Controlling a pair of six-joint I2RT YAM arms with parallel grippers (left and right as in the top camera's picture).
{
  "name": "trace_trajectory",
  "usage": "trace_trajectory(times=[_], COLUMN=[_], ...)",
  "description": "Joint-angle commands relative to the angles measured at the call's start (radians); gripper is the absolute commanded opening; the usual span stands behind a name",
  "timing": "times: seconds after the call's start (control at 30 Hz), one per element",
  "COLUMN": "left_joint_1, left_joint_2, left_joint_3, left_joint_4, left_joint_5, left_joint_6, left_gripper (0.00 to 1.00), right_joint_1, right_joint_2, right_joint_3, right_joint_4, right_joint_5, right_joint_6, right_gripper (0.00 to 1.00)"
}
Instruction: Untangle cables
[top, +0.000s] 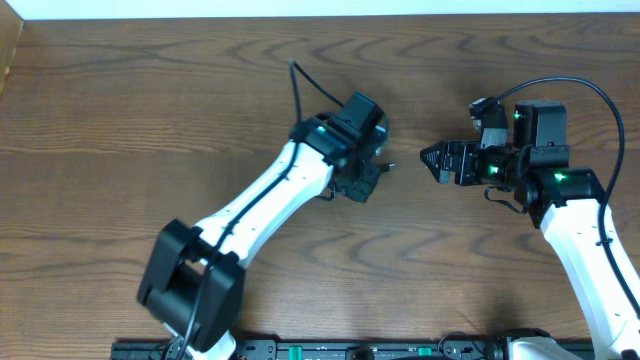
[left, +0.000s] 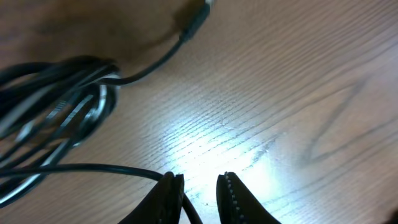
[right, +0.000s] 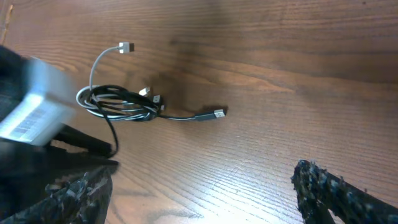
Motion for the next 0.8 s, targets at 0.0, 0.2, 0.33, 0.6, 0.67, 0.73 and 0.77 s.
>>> trace_trajectory(times=[0.0,0.2,0.33,0.6,0.67,0.73,0.77], left_joint_1=[-0.024,-0.049,-0.055,-0.055,-0.055,-0.055,-0.055], left_joint_2=[0.064,0.121,0.121,0.071,0.014,-0.032,-0.058], left_joint_3=[-0.011,-0.011,-0.010,0.037,0.044,0.044,0.044], left_joint_4=[-0.013,-0.015,-0.008,0.007,0.023,0.035,0.041], left_joint_5=[-0.028,-0.028,-0.028,-0.028,-0.028,-0.028,-0.028], left_joint_6=[0.013,0.008,0.004,-0.029,-0.029,-0.029,-0.028], left_gripper=[0.27,0.47,0.63,0.79,0.79,0.79,0.79], right_joint_1=[0.002,-0.005,-0.027,-0.079,-0.082,-0.082,-0.082], right_joint_2=[0.002,0.001,0.001,0.001,0.001,0.001,0.001], right_joint_3=[0.014,0.014,0.014,0.014,0.014,0.014,0.014], right_joint_4=[-0.001,0.012,0.031,0.051,0.051,0.051,0.051], right_joint_5=[0.014,0.024,0.020,0.020,0.021,0.021,0.021], right_joint_6=[0.007,0.008,0.021,0.052,0.052,0.052,0.052], right_gripper=[0.90,0.90,0.91,0.93,0.93,0.93,0.93])
